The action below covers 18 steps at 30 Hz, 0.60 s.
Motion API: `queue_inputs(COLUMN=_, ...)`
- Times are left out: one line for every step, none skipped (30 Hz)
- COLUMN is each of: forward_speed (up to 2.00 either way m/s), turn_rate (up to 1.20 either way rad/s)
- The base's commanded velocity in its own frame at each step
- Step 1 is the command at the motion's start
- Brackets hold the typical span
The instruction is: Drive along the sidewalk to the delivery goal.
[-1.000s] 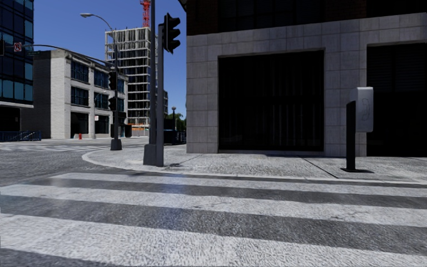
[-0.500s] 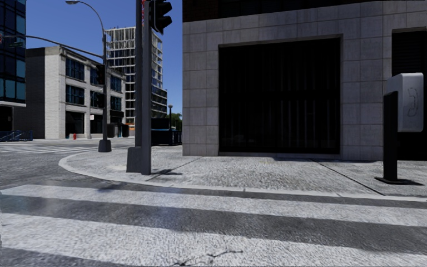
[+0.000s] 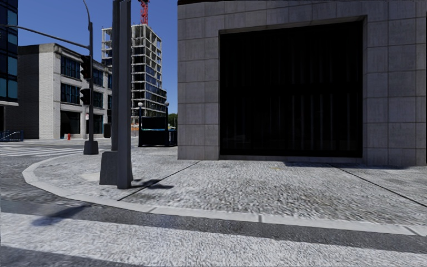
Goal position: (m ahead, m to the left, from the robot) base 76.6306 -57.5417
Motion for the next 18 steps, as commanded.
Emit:
queue_inputs(forward_speed=2.0, turn_rate=0.0)
queue_inputs(forward_speed=2.0, turn_rate=0.0)
queue_inputs(forward_speed=2.0, turn_rate=0.0)
queue_inputs(forward_speed=2.0, turn_rate=0.0)
queue_inputs(forward_speed=2.0, turn_rate=0.0)
queue_inputs(forward_speed=2.0, turn_rate=0.0)
queue_inputs(forward_speed=2.0, turn_rate=0.0)
queue_inputs(forward_speed=2.0, turn_rate=0.0)
queue_inputs(forward_speed=2.0, turn_rate=0.0)
queue_inputs(forward_speed=2.0, turn_rate=0.0)
queue_inputs(forward_speed=2.0, turn_rate=0.0)
queue_inputs(forward_speed=2.0, turn_rate=0.0)
queue_inputs(forward_speed=2.0, turn_rate=0.0)
queue_inputs(forward_speed=2.0, turn_rate=0.0)
queue_inputs(forward_speed=1.97, turn_rate=0.0)
queue_inputs(forward_speed=1.86, turn_rate=0.0)
queue_inputs(forward_speed=1.66, turn_rate=0.0)
queue_inputs(forward_speed=1.41, turn_rate=0.0)
